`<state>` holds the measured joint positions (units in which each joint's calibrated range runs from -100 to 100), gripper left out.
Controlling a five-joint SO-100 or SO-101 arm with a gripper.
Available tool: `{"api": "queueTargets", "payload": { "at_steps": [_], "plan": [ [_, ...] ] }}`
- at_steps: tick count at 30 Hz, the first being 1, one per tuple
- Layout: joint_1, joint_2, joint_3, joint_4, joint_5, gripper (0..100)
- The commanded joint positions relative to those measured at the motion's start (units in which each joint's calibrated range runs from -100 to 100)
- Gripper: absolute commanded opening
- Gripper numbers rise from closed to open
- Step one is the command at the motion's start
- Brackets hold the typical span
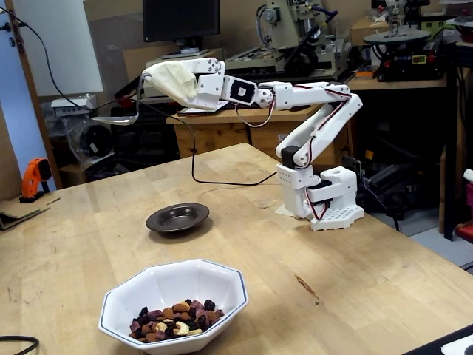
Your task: Use spoon to transfer food from the white bowl to brown plate
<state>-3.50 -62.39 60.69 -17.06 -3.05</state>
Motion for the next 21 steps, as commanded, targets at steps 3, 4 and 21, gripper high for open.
{"api": "queueTargets", "payload": {
  "at_steps": [3, 4, 21],
  "plan": [
    [-3.53, 4.49, 5.24, -11.48, 0.39, 4],
    [-4.20, 4.83, 6.83, -13.06, 0.39, 4],
    [-13.83, 6.20, 21.35, -22.46, 6.11, 4]
  ]
}}
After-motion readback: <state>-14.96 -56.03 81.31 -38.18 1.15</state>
